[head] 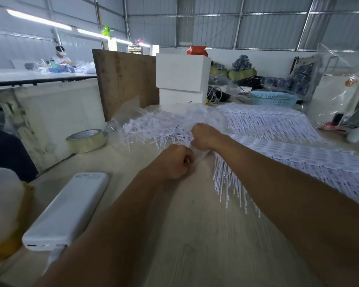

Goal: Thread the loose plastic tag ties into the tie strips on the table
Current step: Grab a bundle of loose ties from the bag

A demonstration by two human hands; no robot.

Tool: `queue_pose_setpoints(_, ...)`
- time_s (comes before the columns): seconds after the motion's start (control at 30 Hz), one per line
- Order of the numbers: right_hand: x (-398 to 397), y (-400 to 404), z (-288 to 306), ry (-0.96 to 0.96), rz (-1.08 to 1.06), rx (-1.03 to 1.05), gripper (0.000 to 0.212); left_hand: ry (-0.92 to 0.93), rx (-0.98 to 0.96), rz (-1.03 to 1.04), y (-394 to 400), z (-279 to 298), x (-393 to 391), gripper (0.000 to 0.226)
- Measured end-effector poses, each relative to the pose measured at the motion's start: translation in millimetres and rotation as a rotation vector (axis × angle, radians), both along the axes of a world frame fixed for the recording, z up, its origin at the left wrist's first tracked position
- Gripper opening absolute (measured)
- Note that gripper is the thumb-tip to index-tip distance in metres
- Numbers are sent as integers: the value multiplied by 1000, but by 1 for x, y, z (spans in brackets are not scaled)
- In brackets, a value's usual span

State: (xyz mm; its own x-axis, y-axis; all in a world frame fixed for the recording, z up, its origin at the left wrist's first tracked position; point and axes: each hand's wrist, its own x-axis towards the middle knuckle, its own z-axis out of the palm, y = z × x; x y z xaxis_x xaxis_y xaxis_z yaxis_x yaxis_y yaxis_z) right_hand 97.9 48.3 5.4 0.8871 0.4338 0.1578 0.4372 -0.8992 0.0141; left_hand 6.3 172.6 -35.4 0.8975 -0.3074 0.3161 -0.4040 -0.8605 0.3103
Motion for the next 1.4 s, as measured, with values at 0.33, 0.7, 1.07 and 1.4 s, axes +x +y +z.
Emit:
queue_pose_setpoints(0.33, 15, 9, 5, 20, -26, 7, 22, 76, 39, -92, -16, 8, -8, 15)
queue_pose_setpoints(0.7, -67, -9, 28, -51, 179, -6, 11, -90, 99, -57, -16, -1, -12, 13)
queue_pose_setpoints(1.07, -154, -226, -22, -138, 94, 371, 19, -313, -125, -93, -57, 3, -22, 18)
queue_pose_setpoints(1.4, -144, -318, -48, -353, -227, 348, 22, -95, 31, 218, -90, -16, -7, 41)
